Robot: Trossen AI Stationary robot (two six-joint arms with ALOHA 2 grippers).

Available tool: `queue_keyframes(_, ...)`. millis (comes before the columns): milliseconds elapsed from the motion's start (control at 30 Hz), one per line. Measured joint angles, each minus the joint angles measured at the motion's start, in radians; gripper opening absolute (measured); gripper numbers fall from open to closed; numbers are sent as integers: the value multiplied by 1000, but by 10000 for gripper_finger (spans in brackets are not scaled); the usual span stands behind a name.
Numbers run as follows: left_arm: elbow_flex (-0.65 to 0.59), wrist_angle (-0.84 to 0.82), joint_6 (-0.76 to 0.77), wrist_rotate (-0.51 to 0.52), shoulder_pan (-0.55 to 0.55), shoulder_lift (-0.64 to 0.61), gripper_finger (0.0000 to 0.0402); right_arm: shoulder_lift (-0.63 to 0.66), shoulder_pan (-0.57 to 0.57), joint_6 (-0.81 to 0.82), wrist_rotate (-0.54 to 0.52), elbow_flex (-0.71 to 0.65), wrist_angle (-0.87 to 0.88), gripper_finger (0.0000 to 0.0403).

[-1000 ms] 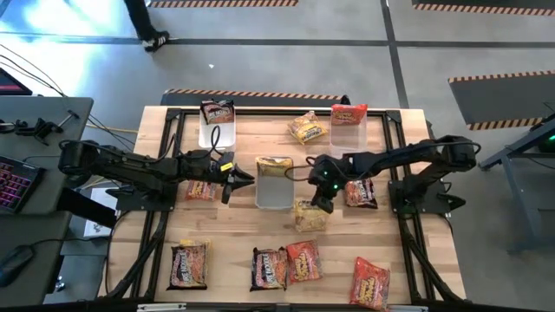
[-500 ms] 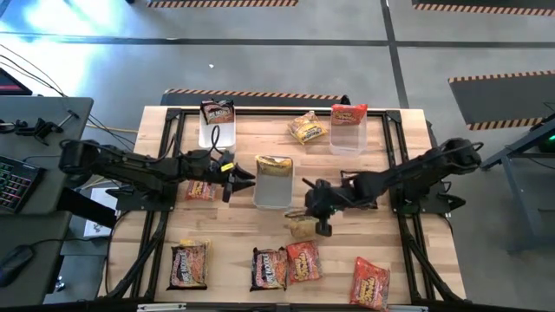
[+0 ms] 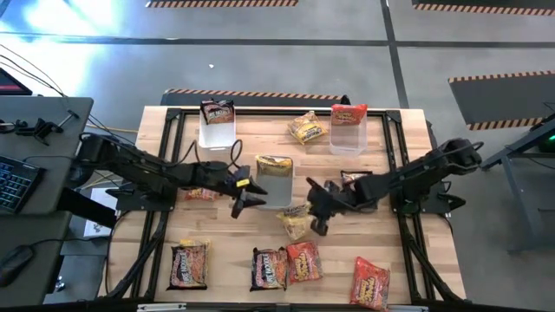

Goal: Sort Maruchan noodles
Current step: Put the bottom right yellow noodle pack into the gray bin

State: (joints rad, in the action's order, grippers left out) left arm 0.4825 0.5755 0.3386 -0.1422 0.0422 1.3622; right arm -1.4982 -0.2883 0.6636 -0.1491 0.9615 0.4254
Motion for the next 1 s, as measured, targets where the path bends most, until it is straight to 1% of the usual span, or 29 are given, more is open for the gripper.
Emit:
queue_keyframes(67,-24,32,9,17,-1,-6,149,0,34,48,22,-15,8,66)
queue_keyframes(200,-110,208,46,22,-1,-35,109,0,113,175,88,-83,-29,149)
queue_keyframes(300,-182,312,75,25,-2,-69,83,0,162,276,132,-182,-161,203)
queue_keyframes(400,-222,353,79,26,-2,-104,65,-1,183,357,191,-285,-368,236)
queue_keyframes(500,-239,346,79,25,-2,-127,55,-1,184,453,180,-377,-500,249)
queue_keyframes(633,-240,344,70,25,-2,-136,51,-4,180,547,151,-439,-605,252)
queue_keyframes(800,-240,344,52,23,-2,-136,53,-30,168,554,143,-427,-631,252)
queue_keyframes(1000,-240,339,52,23,-2,-136,53,-105,168,539,154,-389,-640,252)
